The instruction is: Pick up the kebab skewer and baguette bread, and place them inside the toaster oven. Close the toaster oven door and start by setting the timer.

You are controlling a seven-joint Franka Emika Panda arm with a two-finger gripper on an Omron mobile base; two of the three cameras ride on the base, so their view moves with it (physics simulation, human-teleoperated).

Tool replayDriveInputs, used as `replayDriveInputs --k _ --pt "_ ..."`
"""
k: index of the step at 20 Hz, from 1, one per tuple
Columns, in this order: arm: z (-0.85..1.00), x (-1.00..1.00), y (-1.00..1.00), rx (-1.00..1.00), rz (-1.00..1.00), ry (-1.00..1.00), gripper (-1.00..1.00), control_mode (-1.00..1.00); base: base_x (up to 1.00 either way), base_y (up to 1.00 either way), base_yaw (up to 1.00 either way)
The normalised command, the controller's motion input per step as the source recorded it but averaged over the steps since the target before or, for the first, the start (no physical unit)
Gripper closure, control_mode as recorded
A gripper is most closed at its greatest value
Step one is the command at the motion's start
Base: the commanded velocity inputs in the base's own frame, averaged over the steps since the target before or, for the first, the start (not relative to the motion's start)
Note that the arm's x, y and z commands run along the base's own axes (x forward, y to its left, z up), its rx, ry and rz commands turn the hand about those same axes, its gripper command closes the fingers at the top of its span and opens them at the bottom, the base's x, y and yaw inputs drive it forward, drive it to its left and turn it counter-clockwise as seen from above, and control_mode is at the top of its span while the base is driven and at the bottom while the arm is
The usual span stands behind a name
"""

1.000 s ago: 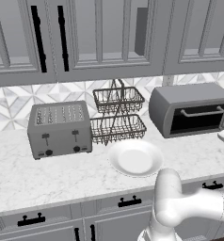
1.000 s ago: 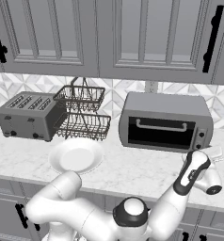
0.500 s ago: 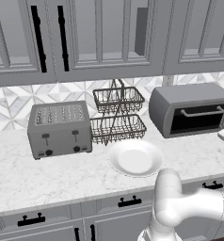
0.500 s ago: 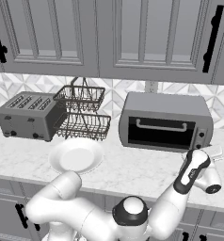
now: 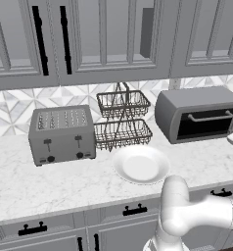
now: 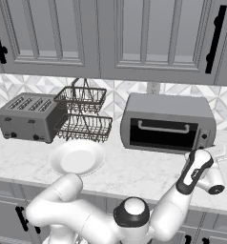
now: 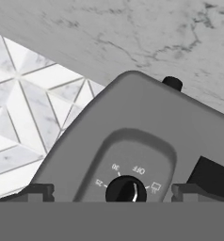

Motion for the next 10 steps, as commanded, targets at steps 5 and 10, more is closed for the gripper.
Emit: replayDriveInputs --k 5,10 --pt "-0.02 0.00 0.00 0.00 -0.02 0.00 -1.00 -1.00 0.00 0.00 0.00" --pt "-0.03 0.00 0.00 0.00 -0.02 0.00 -1.00 -1.00 0.00 0.00 0.00"
